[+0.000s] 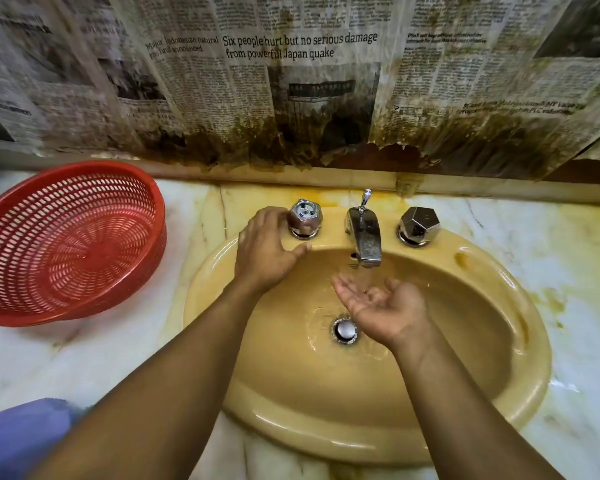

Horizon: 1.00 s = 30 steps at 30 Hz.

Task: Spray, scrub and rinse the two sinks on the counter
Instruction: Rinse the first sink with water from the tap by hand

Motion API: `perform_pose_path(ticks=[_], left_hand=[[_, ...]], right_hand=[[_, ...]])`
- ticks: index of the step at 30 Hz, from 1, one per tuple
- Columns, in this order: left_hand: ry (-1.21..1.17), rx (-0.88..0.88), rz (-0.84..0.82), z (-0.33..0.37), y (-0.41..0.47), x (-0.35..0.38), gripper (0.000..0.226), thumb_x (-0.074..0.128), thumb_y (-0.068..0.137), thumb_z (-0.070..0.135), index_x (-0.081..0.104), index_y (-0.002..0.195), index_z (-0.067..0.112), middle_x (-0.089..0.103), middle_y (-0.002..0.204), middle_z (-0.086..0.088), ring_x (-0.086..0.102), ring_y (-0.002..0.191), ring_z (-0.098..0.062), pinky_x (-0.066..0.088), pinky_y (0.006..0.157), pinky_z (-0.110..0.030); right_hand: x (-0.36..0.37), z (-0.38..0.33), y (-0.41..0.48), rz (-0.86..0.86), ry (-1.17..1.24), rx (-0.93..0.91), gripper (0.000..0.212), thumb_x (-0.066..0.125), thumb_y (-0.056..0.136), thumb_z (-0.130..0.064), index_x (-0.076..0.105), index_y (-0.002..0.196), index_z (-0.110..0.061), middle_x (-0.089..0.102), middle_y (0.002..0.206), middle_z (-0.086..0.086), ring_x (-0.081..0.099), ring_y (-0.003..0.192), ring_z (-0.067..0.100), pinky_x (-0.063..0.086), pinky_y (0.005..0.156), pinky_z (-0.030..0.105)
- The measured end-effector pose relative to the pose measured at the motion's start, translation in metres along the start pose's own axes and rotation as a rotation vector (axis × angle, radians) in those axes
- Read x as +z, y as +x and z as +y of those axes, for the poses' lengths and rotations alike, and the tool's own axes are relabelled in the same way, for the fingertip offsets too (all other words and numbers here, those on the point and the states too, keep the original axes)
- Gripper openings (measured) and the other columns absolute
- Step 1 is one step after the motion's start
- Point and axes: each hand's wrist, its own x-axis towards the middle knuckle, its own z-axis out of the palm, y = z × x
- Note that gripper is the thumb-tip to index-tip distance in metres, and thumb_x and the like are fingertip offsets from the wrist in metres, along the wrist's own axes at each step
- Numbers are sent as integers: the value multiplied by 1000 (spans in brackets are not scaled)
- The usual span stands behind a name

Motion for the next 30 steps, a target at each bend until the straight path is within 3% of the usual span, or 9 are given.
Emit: perform_pose_path(ticks=[2, 5, 10, 15, 18, 21, 23, 26, 30], left_hand=[[64, 52, -67, -2, 11, 1, 50, 76, 81, 61, 52, 118, 37, 54, 137, 14, 45, 134, -14, 26, 115, -38], [146, 21, -98, -3, 21, 2, 69, 64, 81, 78, 51, 136, 38, 53, 143, 15, 42, 136, -12, 25, 113, -41], [153, 14, -80, -2, 25, 4, 75, 62, 80, 80, 48, 143, 40, 52, 143, 15, 40, 137, -11, 25, 108, -39], [156, 31, -69, -1, 23, 5, 76, 62, 79, 82, 49, 141, 40, 53, 138, 15, 42, 132, -11, 27, 105, -38], [113, 26, -62, -1, 23, 5, 71, 65, 80, 79, 52, 136, 37, 55, 135, 15, 44, 130, -12, 26, 104, -36], [19, 23, -55, 4, 20, 1, 72, 74, 80, 69, 49, 138, 34, 55, 138, 14, 45, 119, -10, 32, 109, -41], [-63, 1, -77, 10, 18, -1, 78, 78, 77, 67, 44, 141, 39, 55, 142, 14, 38, 117, -13, 39, 106, -43], [-131, -15, -105, 16, 23, 4, 75, 71, 70, 83, 44, 131, 48, 63, 127, 13, 48, 126, -27, 51, 98, -46], [-138, 27, -76, 14, 33, 10, 61, 67, 70, 84, 47, 114, 47, 69, 99, 18, 63, 104, -24, 54, 92, -47]], right_hand=[[17, 1, 0, -70, 70, -12, 53, 36, 111, -31, 46, 141, 12, 62, 121, 42, 57, 126, 49, 41, 116, 54], [33, 0, -1, -124, 84, -22, 48, 37, 110, -21, 55, 127, 21, 65, 118, 41, 61, 122, 48, 43, 114, 53], [17, 4, 8, -77, 100, -22, 45, 33, 112, -24, 51, 137, 9, 62, 122, 40, 59, 124, 48, 43, 113, 55], [36, -3, 0, -127, 111, -17, 49, 36, 111, -22, 56, 123, 22, 66, 116, 40, 63, 120, 47, 46, 112, 52], [20, -3, -2, 24, -22, -62, 39, 38, 110, -19, 57, 125, 11, 69, 115, 31, 69, 106, 39, 56, 95, 46], [-2, -10, -4, 209, -175, -179, 38, 36, 105, -12, 64, 125, 2, 67, 85, 13, 64, 75, 23, 53, 68, 35], [3, -21, -15, 193, -220, -302, 39, 33, 102, -10, 68, 116, 1, 64, 77, 7, 59, 66, 18, 49, 62, 29], [42, -29, -41, -50, -315, -421, 36, 37, 107, -15, 66, 110, 7, 75, 97, 21, 74, 88, 27, 61, 76, 35], [101, -14, -45, -250, -706, -402, 40, 46, 109, -22, 58, 124, 13, 66, 121, 34, 68, 114, 38, 56, 103, 43]])
